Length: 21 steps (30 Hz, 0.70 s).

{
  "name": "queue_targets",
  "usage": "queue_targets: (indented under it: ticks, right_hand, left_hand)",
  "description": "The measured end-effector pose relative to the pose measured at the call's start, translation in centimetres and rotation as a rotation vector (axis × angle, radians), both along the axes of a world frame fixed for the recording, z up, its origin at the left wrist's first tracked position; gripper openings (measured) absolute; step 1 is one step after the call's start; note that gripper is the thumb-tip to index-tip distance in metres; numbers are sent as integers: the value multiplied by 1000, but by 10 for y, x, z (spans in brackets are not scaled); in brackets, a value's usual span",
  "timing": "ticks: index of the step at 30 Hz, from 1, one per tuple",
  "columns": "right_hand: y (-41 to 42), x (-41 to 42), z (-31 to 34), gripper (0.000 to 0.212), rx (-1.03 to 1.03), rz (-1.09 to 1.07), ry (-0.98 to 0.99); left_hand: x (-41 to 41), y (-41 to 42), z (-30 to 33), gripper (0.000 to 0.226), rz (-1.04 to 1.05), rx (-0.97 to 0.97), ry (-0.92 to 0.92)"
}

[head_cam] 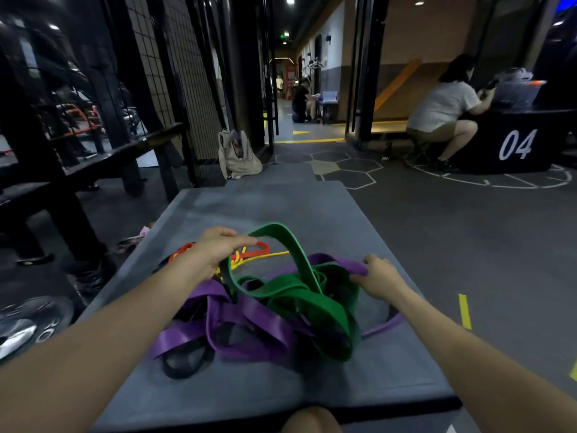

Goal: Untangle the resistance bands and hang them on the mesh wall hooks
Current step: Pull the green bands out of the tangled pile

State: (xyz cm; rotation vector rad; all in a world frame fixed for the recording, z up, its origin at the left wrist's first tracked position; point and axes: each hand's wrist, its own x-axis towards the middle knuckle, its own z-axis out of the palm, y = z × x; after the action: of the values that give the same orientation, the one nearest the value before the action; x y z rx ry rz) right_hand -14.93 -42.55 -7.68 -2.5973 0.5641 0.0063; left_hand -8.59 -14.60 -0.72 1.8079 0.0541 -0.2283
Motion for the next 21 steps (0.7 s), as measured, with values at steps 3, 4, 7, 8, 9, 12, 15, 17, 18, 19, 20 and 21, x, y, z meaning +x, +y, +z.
queue_targets:
  ticks: [3,4,7,8,9,12,15,17,18,19,20,21]
  right_hand:
    - [13,9,-7,78,61,15,103]
    - [16,13,-10,81,63,18,110]
    - [24,25,-19,80,63,56,134]
    - [25,29,-22,82,28,58,133]
    - [26,33,-25,87,-10,46,136]
    - [23,38,-26,93,46,11,137]
    - [24,33,-20,105,701,64,87]
    - [25,26,-16,96,916,203,119]
    - [25,23,-14,81,974,280,141]
    - [25,21,-13,70,991,334,160]
    - [26,22,-13,65,959,351,164]
    - [28,25,-15,61,886,331,153]
  left_hand:
    - [-1,-11,-11,24,-80,100,-9]
    - [-1,-14,-13,18,-104,114,-21]
    - [7,-13,-19,15,-115,103,-43]
    - [11,-11,-22,18,-110,113,-41]
    - [15,-10,-24,22,-104,123,-35]
    - [22,-11,-29,25,-61,91,5]
    - [27,-17,-33,27,-70,51,61]
    - [29,-23,-33,28,-70,53,89]
    - [30,-26,-34,26,-65,41,104]
    - [31,-28,-35,25,-67,24,111]
    - [32,-31,-36,24,-71,13,112]
    - [32,-33,-37,23,-82,9,109]
